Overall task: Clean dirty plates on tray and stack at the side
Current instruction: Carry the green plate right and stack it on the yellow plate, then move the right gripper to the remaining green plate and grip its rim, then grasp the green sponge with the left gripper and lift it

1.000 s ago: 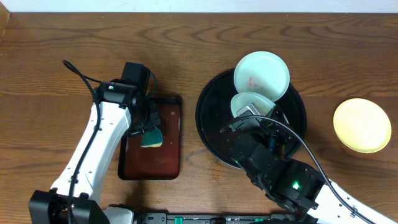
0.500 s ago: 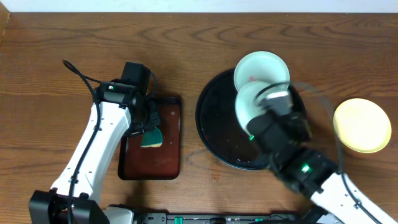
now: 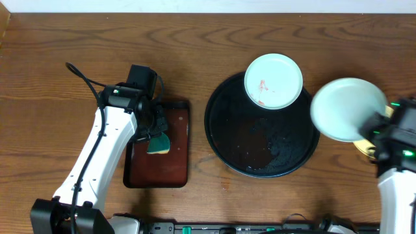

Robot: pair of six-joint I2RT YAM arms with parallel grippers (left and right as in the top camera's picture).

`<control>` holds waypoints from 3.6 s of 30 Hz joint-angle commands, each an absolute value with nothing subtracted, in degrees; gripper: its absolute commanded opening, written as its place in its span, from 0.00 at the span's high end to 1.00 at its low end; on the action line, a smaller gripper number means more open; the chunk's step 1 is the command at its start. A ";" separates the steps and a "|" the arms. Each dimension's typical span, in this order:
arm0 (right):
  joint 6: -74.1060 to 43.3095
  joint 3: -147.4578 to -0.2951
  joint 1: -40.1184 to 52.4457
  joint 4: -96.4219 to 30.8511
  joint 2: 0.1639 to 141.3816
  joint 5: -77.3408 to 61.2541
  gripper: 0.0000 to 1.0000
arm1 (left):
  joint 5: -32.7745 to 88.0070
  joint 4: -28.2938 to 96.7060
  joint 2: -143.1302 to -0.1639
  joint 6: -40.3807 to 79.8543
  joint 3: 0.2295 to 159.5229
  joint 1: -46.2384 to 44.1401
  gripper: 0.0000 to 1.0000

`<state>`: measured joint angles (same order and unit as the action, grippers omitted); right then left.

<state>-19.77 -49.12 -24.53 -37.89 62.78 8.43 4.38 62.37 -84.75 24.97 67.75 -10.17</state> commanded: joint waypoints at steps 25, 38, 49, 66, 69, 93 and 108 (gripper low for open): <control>-7.62 -51.55 -25.87 -27.83 75.13 -29.80 0.44 | 4.51 62.46 -84.64 23.79 67.72 -9.93 0.92; -5.34 -51.55 0.54 -12.01 90.17 -7.92 0.51 | 4.51 62.46 -84.64 23.79 67.70 -9.93 0.92; -10.70 -51.55 1.19 -1.48 104.09 -7.75 0.73 | 4.51 62.46 -84.64 23.79 67.70 -9.93 0.92; -24.86 -51.55 1.30 -25.06 95.20 -5.89 0.99 | 4.54 62.89 -84.64 23.77 67.72 -9.93 0.92; -29.08 -51.55 2.31 -33.43 90.78 -6.39 0.99 | 4.54 62.89 -84.64 23.77 67.70 -9.93 0.92; 9.89 -52.47 10.39 -26.39 85.91 -6.48 0.39 | 4.51 62.85 -84.64 22.92 67.70 -9.93 0.92; 11.44 -52.47 10.17 -17.61 102.35 -1.41 0.64 | 4.51 62.87 -84.64 22.92 67.70 -9.93 0.92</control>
